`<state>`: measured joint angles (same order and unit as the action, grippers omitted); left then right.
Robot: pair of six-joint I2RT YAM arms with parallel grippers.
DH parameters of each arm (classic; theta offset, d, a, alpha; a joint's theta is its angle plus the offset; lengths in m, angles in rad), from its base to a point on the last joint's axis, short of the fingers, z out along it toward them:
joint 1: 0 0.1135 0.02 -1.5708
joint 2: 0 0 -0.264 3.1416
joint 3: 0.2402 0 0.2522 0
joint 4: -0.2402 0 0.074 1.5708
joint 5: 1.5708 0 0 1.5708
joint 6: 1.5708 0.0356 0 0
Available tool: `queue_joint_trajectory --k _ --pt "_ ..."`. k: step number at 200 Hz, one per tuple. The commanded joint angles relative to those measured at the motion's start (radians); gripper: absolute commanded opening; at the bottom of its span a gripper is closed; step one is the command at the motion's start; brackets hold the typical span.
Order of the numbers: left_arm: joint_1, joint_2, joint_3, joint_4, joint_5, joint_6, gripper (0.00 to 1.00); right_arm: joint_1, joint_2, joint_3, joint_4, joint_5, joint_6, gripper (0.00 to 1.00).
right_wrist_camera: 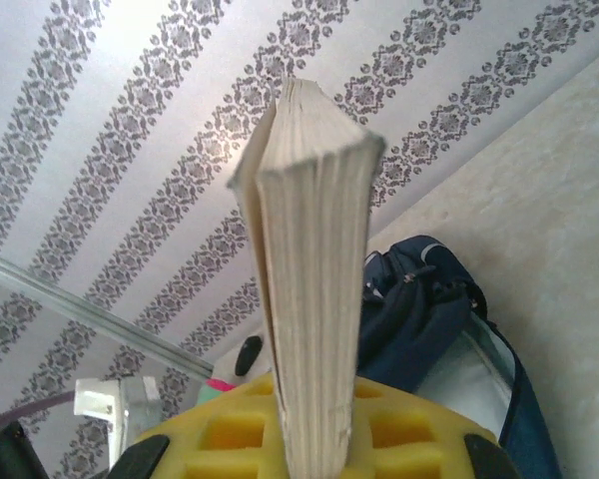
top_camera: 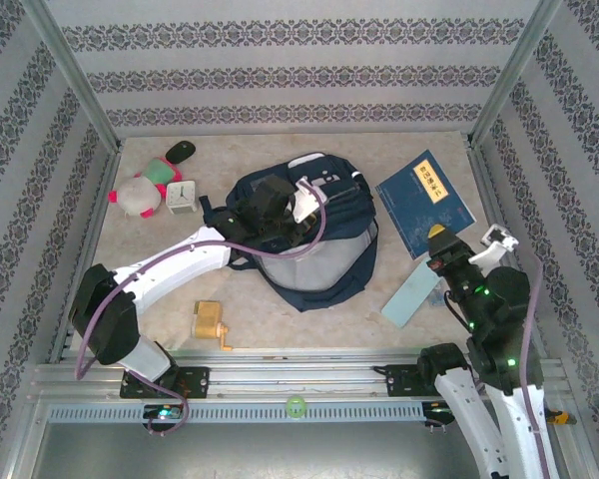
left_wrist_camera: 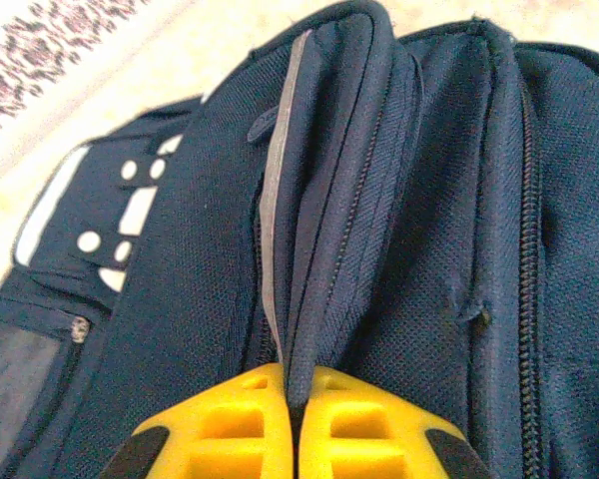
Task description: Pack books, pencil case, and school supplies into a backpack
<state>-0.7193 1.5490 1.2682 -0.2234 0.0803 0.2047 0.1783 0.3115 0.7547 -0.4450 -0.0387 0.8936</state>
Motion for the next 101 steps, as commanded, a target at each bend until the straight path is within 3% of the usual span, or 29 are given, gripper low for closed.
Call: queue_joint_trajectory --k 1,45,101 --pt "0.025 -0.015 0.094 0.007 -0.048 -0.051 0.0 -0.005 -0.04 0.013 -0.116 0.035 0.046 0.0" --pt "0.038 0.017 0.16 0.006 -0.097 -0.082 0.0 -0.005 -0.07 0.016 -0.266 0.032 0.08 0.0" --pt "0.038 0.028 0.172 0.042 -0.08 -0.116 0.0 0.007 0.029 -0.086 -0.155 -0.199 0.184 0.0"
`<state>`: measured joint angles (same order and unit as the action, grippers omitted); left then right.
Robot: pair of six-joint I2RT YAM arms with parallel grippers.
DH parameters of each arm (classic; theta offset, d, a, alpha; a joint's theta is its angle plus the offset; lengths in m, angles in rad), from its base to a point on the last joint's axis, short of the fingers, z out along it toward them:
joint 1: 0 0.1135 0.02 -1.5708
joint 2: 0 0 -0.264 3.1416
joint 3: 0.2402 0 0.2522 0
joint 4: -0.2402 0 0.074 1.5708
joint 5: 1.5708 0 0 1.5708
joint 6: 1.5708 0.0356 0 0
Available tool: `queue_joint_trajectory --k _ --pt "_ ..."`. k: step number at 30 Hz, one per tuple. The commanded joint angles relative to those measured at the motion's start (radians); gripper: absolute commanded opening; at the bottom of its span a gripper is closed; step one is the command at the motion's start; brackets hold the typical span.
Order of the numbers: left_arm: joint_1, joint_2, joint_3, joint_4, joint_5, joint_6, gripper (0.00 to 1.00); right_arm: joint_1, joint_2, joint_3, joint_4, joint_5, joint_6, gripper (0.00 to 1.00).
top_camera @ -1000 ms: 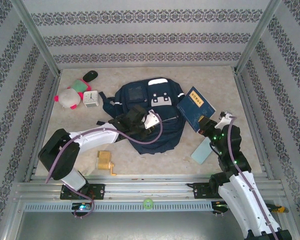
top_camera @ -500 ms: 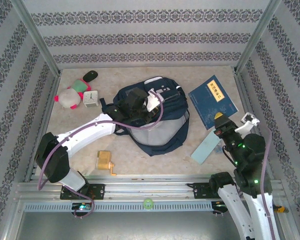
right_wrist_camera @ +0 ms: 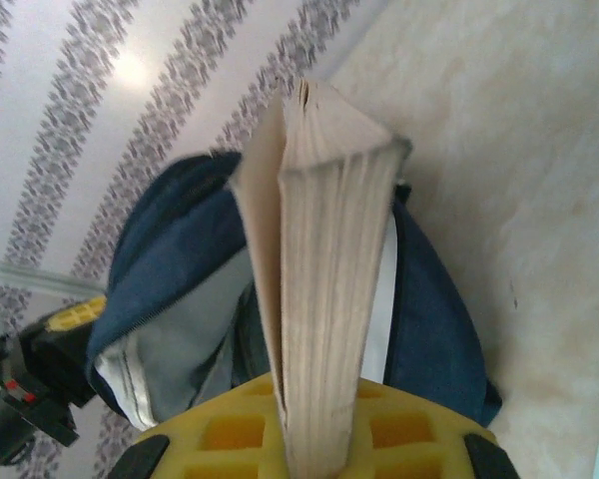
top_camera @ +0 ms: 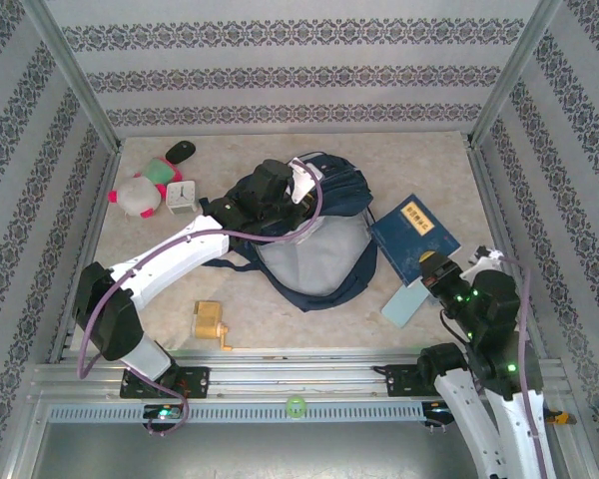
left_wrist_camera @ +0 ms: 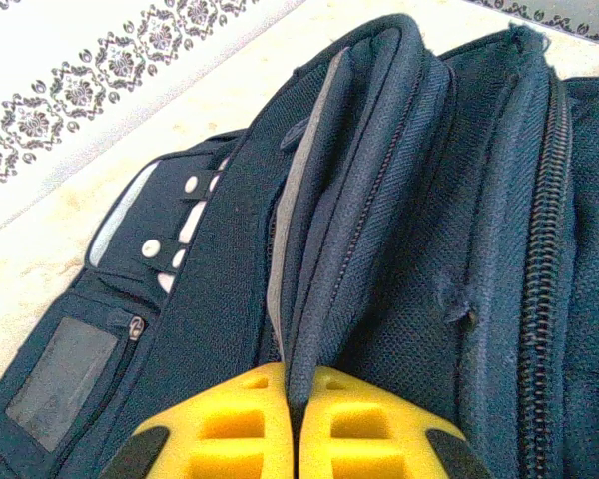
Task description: Pack books, pencil case, and school supplies into a backpack
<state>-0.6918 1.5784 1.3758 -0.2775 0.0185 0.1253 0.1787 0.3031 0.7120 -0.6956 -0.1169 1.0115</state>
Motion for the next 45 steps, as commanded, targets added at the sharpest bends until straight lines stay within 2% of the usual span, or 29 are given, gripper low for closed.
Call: queue_joint_trajectory --k 1,5,9,16,22,30,35,36,37,45 --pt "0.011 -0.001 0.065 0.097 -0.019 -0.037 0.0 0.007 0.039 -0.045 0.098 -0.122 0.067 0.0" --pt "0.012 0.006 0.078 0.099 -0.017 -0.031 0.0 0.054 0.065 -0.101 0.195 -0.146 0.118 0.0" --pt "0.012 0.012 0.091 0.104 0.001 -0.031 0.0 0.147 0.107 -0.204 0.434 -0.148 0.208 0.0" --pt "0.012 0.018 0.111 0.101 0.031 -0.041 0.0 0.349 0.274 -0.34 0.835 0.053 0.29 0.0" --pt "0.012 0.014 0.119 0.103 0.052 -0.05 0.0 0.449 0.518 -0.355 1.104 0.195 0.327 0.0" --pt "0.013 0.015 0.128 0.108 0.075 -0.058 0.0 0.481 0.808 -0.328 1.383 0.299 0.36 0.0" --pt "0.014 0.014 0.133 0.109 0.085 -0.062 0.0 0.488 0.893 -0.319 1.437 0.343 0.381 0.0" --pt "0.014 0.015 0.137 0.11 0.088 -0.062 0.0 0.489 0.953 -0.312 1.506 0.365 0.394 0.0" --pt "0.014 0.011 0.143 0.11 0.102 -0.067 0.0 0.49 1.082 -0.282 1.606 0.393 0.411 0.0" --pt "0.018 0.006 0.149 0.135 0.124 -0.075 0.0 0.507 1.444 -0.134 1.796 0.445 0.481 0.0"
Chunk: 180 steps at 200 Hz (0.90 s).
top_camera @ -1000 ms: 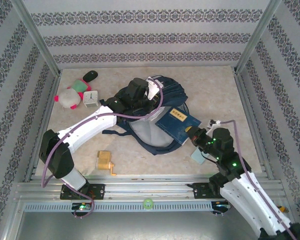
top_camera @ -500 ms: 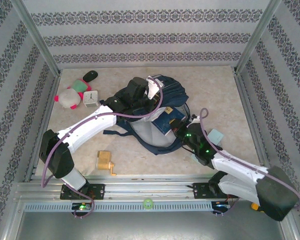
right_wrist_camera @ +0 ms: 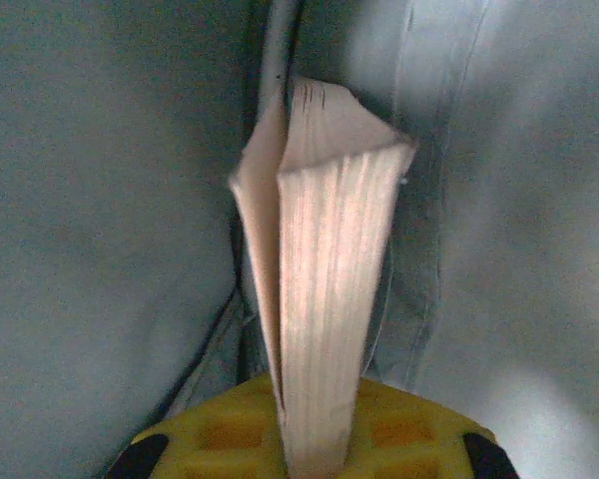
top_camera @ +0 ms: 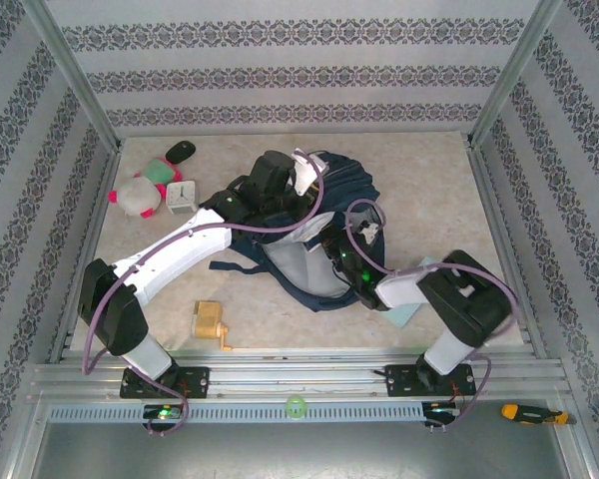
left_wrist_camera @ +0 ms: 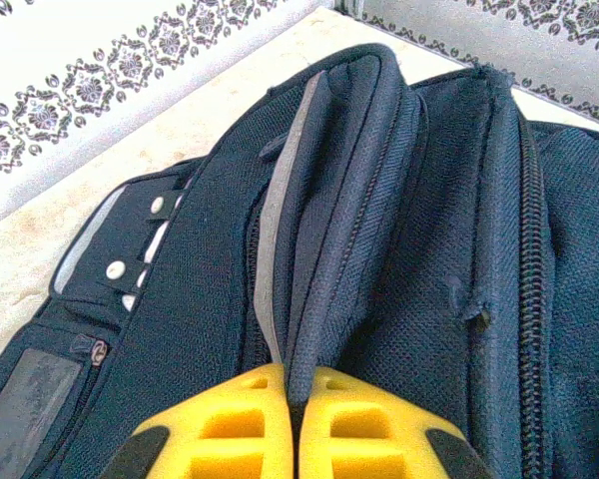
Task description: Pack books, pencil case, and school supplies into a backpack
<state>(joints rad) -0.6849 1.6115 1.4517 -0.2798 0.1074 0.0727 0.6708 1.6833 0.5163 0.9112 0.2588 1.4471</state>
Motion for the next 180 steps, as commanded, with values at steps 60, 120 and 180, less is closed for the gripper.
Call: queue_joint_trajectory --k 60,120,180 --pt "0.021 -0.05 0.069 0.129 0.051 -0.012 0.0 0.021 0.294 0.193 0.203 0.098 0.109 0.01" --pt "0.043 -0.046 0.031 0.131 0.013 -0.003 0.0 0.021 0.209 0.123 0.075 0.063 0.14 0.39" --pt "0.058 -0.028 0.021 0.142 0.003 0.001 0.0 0.022 0.05 -0.022 0.032 0.005 0.134 0.41"
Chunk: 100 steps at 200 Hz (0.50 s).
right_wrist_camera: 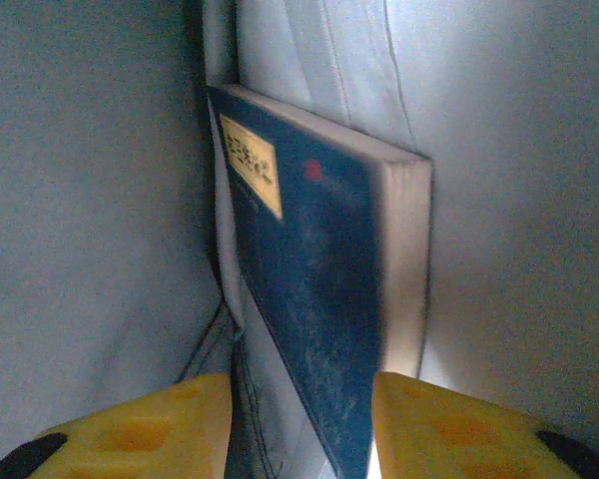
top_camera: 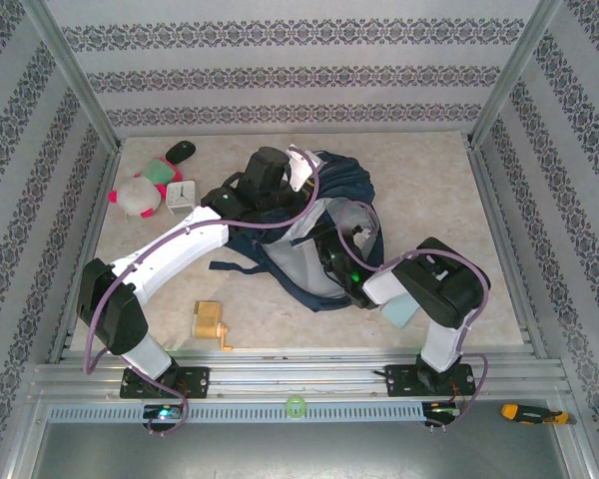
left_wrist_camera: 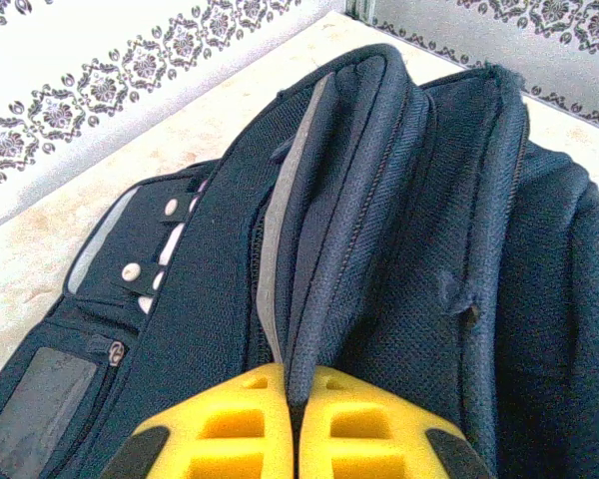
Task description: Pack books, pencil case, and school supplies into a backpack
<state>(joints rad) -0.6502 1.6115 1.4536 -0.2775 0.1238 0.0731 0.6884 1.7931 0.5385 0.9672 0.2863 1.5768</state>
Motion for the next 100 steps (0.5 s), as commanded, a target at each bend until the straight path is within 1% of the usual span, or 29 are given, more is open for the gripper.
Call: queue_joint_trajectory --k 1,24,42,55,78,89,100 --pt "0.024 -0.028 0.019 0.139 -0.015 0.0 0.0 0.005 -0.063 -0.046 -0.024 -0.023 0.002 0.41" --pt "0.024 -0.025 0.006 0.133 -0.023 0.011 0.0 0.009 -0.173 -0.092 -0.055 -0.042 -0.042 0.41" --pt "0.026 -0.027 -0.019 0.134 -0.026 0.021 0.0 0.009 -0.32 -0.122 -0.158 -0.055 -0.11 0.42" --pt "0.025 -0.026 -0.042 0.136 -0.025 0.032 0.0 0.007 -0.459 -0.124 -0.325 -0.059 -0.178 0.42" --pt "0.025 -0.031 -0.095 0.155 -0.003 0.066 0.0 0.002 -0.74 -0.087 -0.709 -0.02 -0.319 0.45" --pt "0.026 -0.033 -0.124 0.171 0.007 0.08 0.0 -0.013 -0.855 -0.073 -0.861 -0.004 -0.367 0.46" --pt "0.026 -0.032 -0.147 0.169 0.033 0.106 0.0 -0.042 -0.962 -0.059 -0.994 -0.019 -0.406 0.46"
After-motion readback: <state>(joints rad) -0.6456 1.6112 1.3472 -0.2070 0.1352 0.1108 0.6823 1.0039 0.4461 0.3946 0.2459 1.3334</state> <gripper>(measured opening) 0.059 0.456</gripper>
